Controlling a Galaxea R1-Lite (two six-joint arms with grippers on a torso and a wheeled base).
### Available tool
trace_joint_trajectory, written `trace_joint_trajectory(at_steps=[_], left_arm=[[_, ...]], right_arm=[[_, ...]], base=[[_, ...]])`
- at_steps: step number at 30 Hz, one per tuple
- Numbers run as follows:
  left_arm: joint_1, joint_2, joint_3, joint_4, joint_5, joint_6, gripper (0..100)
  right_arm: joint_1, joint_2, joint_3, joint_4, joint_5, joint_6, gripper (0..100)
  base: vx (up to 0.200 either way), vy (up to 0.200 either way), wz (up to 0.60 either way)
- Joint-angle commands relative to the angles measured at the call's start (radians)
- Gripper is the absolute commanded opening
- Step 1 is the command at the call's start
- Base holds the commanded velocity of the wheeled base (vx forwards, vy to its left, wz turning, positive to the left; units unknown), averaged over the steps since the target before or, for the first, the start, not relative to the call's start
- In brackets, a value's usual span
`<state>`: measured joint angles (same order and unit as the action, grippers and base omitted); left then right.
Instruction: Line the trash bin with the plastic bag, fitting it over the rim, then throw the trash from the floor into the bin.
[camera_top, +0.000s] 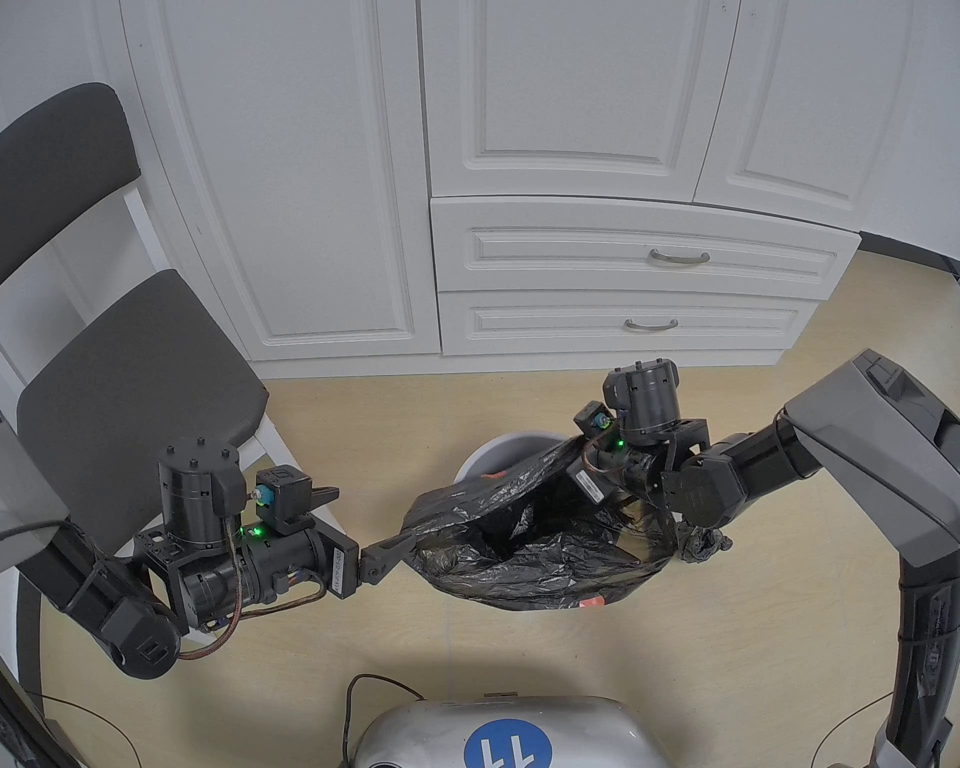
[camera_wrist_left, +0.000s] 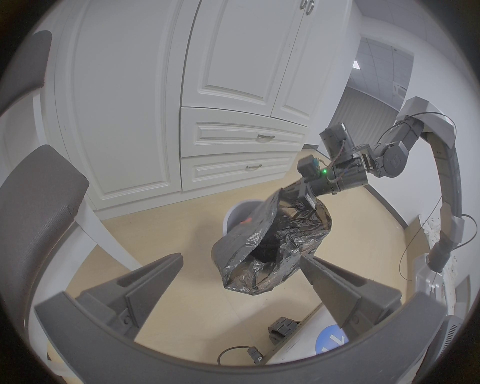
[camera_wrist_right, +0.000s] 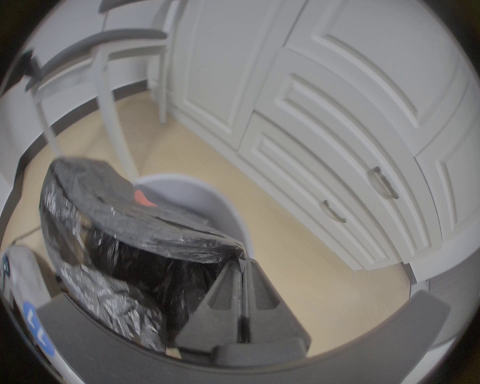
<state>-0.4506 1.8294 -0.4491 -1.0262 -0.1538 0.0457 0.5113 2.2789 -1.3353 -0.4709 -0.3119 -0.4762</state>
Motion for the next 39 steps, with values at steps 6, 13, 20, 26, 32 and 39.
trace_joint_trajectory(at_steps=[6,13,20,26,32,39], left_arm=[[0.001,-0.005,0.003,-0.003,0.000,0.000,100],[0.000,-0.004,0.004,-0.005,0.002,0.002,100],[-0.003,-0.002,0.006,-0.006,0.002,0.003,100],[-0.019,-0.002,0.006,-0.011,0.002,0.002,100],[-0.102,0.061,-0.020,-0.014,0.002,-0.030,100],[-0.140,0.284,-0.281,-0.015,0.088,-0.127,100]], right_arm=[[0.052,0.122,-0.120,-0.184,-0.108,0.145,0],[0.066,0.183,-0.117,-0.296,-0.127,0.197,0],[0.081,-0.030,0.104,-0.330,-0.118,0.168,100],[0.099,-0.305,0.271,-0.348,-0.110,0.096,100],[0.084,-0.461,0.607,-0.365,-0.099,0.283,100],[0.029,-0.305,0.593,-0.368,-0.059,0.493,100]], base=[[0.000,0.000,0.00],[0.000,0.000,0.00],[0.000,0.000,0.00],[0.000,0.000,0.00],[0.000,0.000,0.00],[0.000,0.000,0.00]])
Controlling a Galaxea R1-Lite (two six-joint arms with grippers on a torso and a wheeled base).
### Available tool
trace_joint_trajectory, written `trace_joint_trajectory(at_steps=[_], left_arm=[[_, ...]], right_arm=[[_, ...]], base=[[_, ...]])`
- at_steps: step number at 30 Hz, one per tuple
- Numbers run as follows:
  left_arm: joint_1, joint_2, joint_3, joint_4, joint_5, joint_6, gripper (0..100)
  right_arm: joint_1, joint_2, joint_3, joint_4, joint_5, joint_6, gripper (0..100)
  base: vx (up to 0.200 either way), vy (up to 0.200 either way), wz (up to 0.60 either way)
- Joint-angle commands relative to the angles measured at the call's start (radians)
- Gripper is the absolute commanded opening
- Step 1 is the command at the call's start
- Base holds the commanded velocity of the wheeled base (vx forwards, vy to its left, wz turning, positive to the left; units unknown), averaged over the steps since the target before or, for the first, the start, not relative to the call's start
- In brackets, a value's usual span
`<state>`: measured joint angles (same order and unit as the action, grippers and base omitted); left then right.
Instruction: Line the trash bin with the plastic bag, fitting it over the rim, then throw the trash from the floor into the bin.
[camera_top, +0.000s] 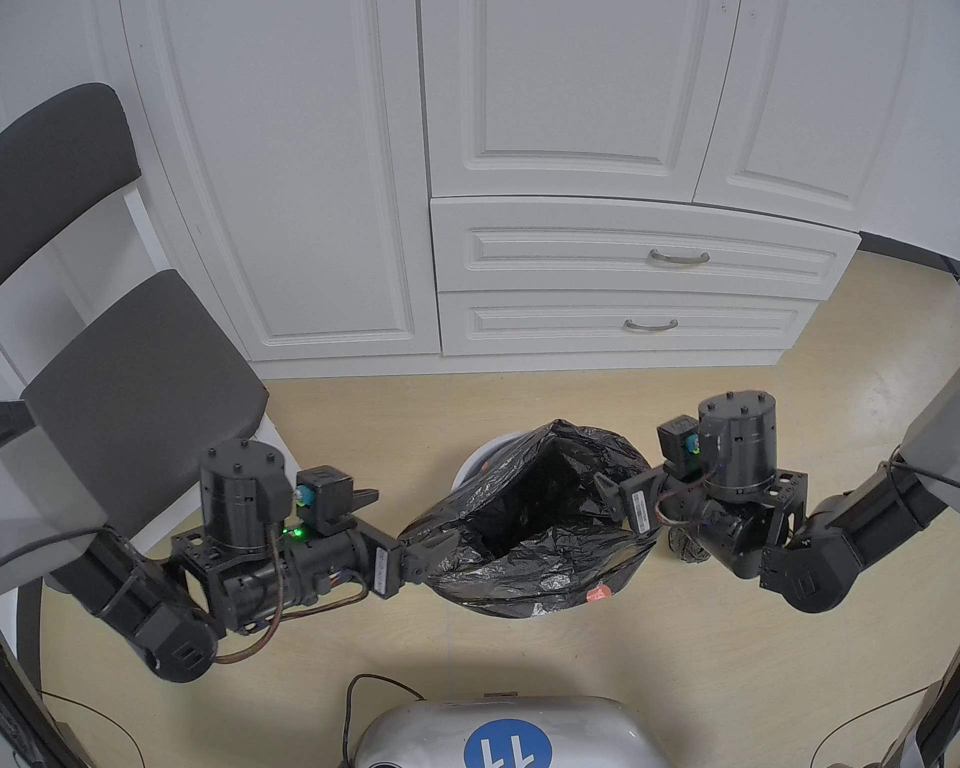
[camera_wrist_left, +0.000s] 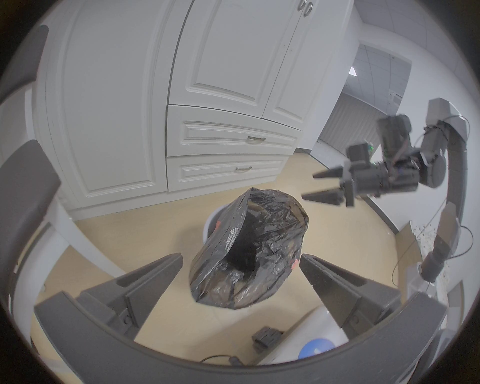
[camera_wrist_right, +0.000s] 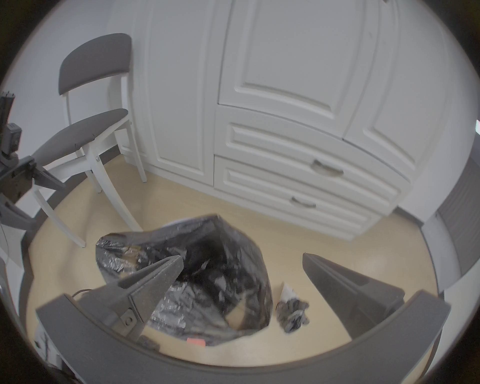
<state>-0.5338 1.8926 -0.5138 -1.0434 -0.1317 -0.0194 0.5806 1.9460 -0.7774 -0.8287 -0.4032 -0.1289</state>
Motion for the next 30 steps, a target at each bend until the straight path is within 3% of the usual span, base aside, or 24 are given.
trace_joint_trajectory(at_steps=[1,7,11,13,30], left_arm=[[-0.057,0.253,-0.249,0.008,0.081,-0.062,100],[-0.057,0.338,-0.290,0.039,0.109,-0.060,100],[-0.046,0.438,-0.380,0.040,0.262,-0.047,100],[-0.037,0.461,-0.411,0.042,0.299,-0.036,100],[0.046,0.482,-0.502,0.054,0.307,0.038,100]], right_arm=[[-0.042,0.054,0.023,-0.010,0.040,0.164,100],[-0.056,0.169,-0.020,-0.018,0.046,0.212,100],[-0.079,0.235,-0.063,-0.087,0.038,0.212,100],[-0.090,0.261,-0.077,-0.124,0.035,0.215,100],[-0.108,0.300,-0.112,-0.148,0.035,0.215,100]], base=[[0.000,0.000,0.00],[0.000,0.000,0.00],[0.000,0.000,0.00],[0.000,0.000,0.00],[0.000,0.000,0.00]])
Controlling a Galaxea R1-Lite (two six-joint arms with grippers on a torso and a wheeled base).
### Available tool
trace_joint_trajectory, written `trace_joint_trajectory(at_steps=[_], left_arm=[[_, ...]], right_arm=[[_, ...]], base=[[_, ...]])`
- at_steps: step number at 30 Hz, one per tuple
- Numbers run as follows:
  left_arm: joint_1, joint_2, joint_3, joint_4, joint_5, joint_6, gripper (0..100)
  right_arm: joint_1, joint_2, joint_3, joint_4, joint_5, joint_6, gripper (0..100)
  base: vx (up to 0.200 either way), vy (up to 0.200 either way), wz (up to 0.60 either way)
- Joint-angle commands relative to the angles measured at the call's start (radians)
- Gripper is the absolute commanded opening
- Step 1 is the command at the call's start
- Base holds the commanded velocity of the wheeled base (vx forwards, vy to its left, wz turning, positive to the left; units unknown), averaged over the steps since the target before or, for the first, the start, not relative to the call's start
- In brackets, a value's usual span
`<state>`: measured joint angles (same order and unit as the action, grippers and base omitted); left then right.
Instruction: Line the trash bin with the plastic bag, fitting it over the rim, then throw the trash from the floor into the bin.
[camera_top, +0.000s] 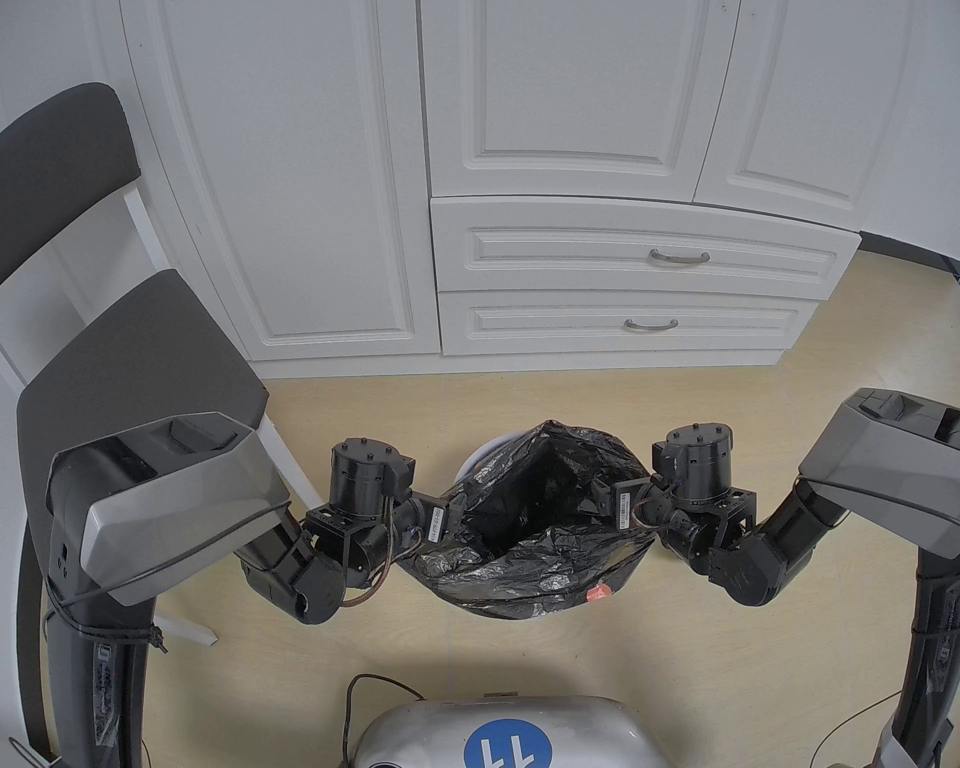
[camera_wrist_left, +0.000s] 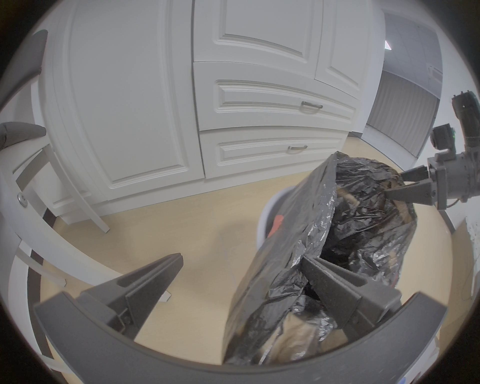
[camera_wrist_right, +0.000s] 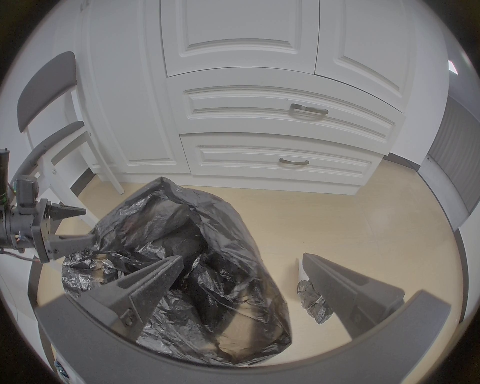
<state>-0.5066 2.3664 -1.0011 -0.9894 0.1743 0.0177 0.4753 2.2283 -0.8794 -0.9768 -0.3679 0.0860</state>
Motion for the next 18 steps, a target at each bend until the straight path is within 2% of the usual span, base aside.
trace_joint_trajectory(at_steps=[1,4,10,18], left_arm=[[0.025,0.008,-0.022,-0.002,0.001,0.001,100],[0.036,0.010,-0.042,0.000,0.010,-0.001,100],[0.040,0.042,-0.116,-0.006,0.082,-0.008,100],[0.048,0.051,-0.148,-0.009,0.090,-0.010,100]], right_arm=[[-0.006,0.022,-0.016,0.000,-0.002,0.001,100],[-0.014,0.027,-0.032,-0.002,-0.013,0.001,100],[-0.030,0.048,-0.064,-0.022,-0.056,-0.002,100],[-0.057,0.076,-0.096,-0.023,-0.059,-0.003,100]], base=[[0.000,0.000,0.00],[0.000,0.000,0.00],[0.000,0.000,0.00],[0.000,0.000,0.00]])
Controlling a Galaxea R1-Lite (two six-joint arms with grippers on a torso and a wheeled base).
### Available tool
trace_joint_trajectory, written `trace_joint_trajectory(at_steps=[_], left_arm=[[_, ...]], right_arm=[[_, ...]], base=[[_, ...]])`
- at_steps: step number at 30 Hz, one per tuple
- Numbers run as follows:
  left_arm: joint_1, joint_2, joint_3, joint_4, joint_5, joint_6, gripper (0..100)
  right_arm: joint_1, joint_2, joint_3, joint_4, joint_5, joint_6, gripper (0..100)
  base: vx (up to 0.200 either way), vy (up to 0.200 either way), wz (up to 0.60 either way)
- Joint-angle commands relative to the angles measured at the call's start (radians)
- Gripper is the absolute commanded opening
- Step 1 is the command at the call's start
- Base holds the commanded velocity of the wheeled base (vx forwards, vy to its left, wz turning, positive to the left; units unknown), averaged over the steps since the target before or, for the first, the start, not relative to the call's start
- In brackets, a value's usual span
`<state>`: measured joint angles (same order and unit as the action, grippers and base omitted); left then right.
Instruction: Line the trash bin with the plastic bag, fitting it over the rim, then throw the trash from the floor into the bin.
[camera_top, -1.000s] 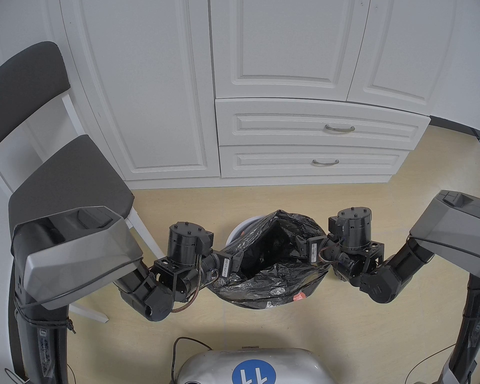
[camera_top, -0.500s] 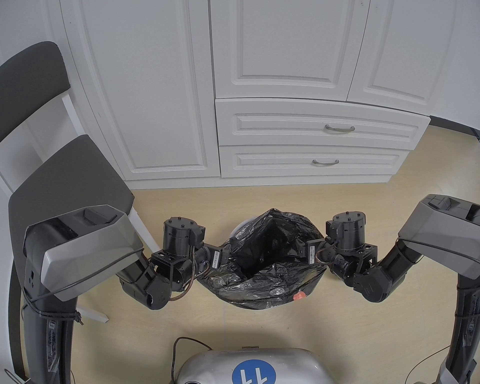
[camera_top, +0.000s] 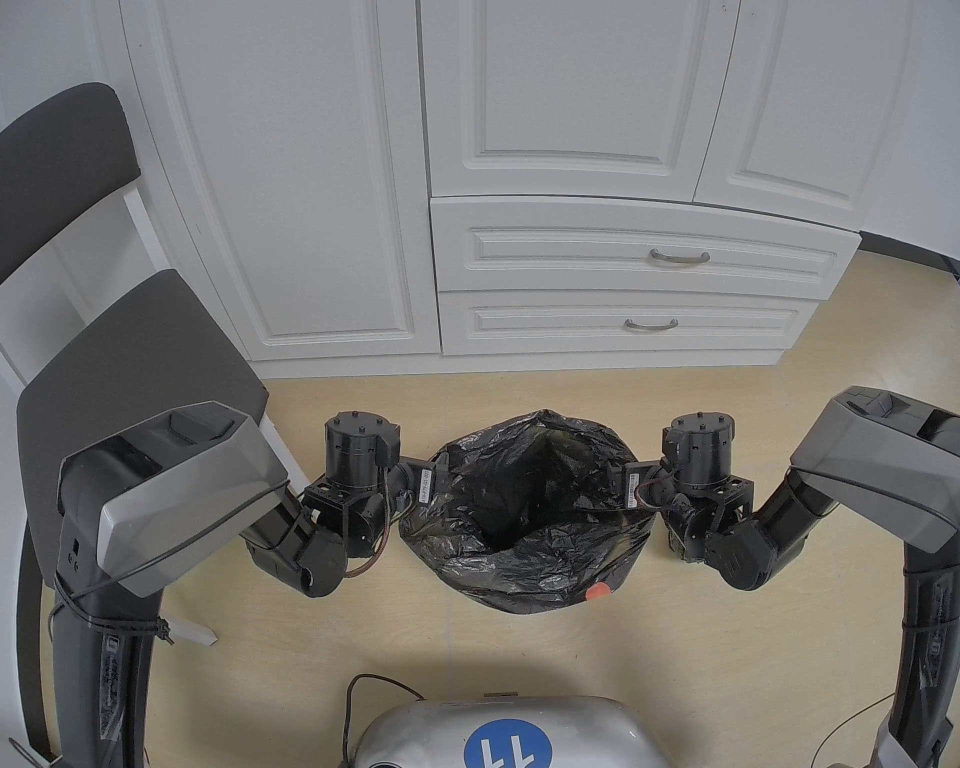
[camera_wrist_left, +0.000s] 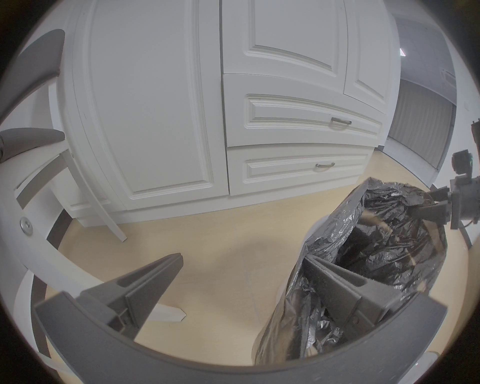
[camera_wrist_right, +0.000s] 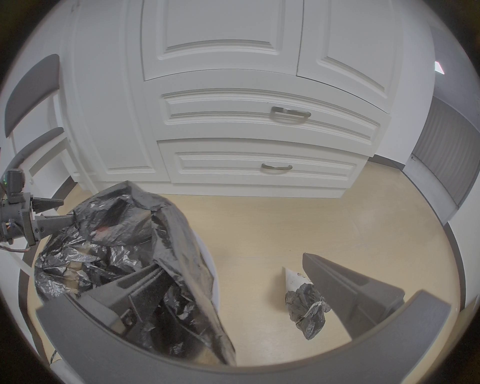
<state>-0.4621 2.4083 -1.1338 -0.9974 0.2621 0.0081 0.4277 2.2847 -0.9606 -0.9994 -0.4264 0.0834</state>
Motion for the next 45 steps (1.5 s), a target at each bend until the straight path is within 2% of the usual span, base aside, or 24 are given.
trace_joint_trajectory(at_steps=[1,4,13,23,32,45], left_arm=[[0.007,0.011,-0.027,-0.001,0.019,0.000,100],[0.011,0.017,-0.055,-0.003,0.058,0.001,100],[-0.016,0.066,-0.063,-0.032,0.060,-0.002,100],[-0.020,0.152,-0.161,-0.075,0.062,-0.046,100],[0.016,0.209,-0.248,-0.072,0.063,-0.050,100],[0.036,0.256,-0.287,-0.047,0.063,-0.050,100]], right_arm=[[-0.012,0.022,-0.023,-0.001,0.000,-0.001,100],[-0.013,0.019,-0.027,-0.001,0.000,0.001,100],[-0.038,0.068,-0.082,-0.021,-0.025,0.001,100],[-0.092,0.147,-0.173,-0.019,-0.023,0.004,100],[-0.093,0.230,-0.242,-0.018,-0.022,0.049,100],[-0.096,0.257,-0.248,-0.019,-0.018,0.049,100]], base=[[0.000,0.000,0.00],[0.000,0.000,0.00],[0.000,0.000,0.00],[0.000,0.000,0.00],[0.000,0.000,0.00],[0.000,0.000,0.00]])
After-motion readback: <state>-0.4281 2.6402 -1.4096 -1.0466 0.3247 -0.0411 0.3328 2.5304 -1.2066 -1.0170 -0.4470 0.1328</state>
